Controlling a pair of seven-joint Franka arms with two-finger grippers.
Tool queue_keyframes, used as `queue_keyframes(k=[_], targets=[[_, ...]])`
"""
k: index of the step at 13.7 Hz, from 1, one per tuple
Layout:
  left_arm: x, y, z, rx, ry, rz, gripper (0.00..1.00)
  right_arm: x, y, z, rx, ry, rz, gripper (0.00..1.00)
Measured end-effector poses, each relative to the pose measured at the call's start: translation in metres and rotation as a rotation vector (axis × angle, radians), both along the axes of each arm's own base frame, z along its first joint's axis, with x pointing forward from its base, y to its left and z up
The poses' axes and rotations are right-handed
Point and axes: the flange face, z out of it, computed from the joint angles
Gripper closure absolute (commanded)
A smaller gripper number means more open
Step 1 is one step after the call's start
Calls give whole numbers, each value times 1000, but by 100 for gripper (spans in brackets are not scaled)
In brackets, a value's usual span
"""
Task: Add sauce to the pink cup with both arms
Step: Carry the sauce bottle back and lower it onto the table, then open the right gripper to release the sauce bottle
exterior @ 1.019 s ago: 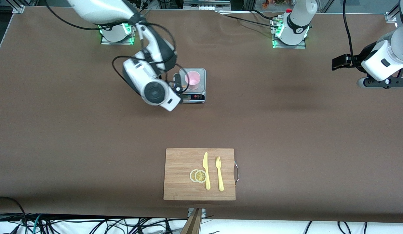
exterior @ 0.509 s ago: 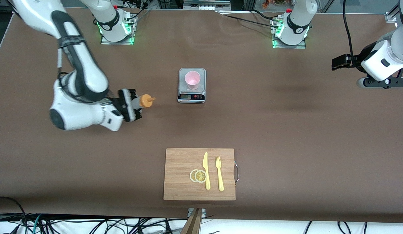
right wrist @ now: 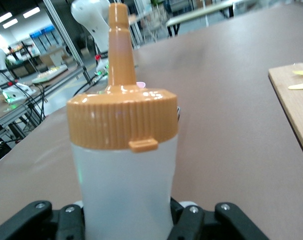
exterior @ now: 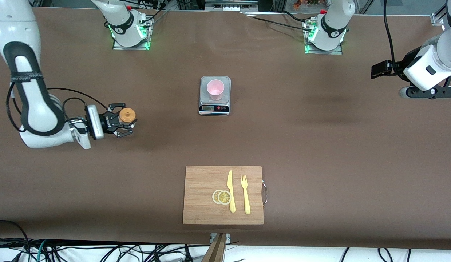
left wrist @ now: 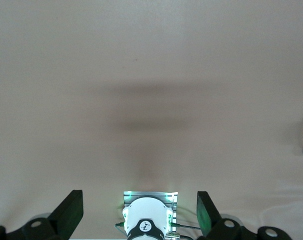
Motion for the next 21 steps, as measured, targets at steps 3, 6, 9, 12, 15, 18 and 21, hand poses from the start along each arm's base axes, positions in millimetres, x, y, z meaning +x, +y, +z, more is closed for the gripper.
queue_keyframes(k=[3,6,9,12,15,18,21], targets=[[0,0,0,0,0,-1,0,-25,-35,-55,153,-2,-16,100],[0,0,0,0,0,-1,0,-43,-57,-88,215,-8,-28,100],[0,0,0,0,0,-1,0,-52,-59,-109,259,6,-51,0],[0,0,0,0,0,-2,0,-55,-69,-111,254,16,-55,0],[0,0,0,0,0,-2,0,-54,-84,-105,224,18,-37,0],[0,0,0,0,0,-2,0,-53,-98,-96,169,24,-4,0],[0,0,0,0,0,-2,0,-49,-122,-80,61,56,35,0]])
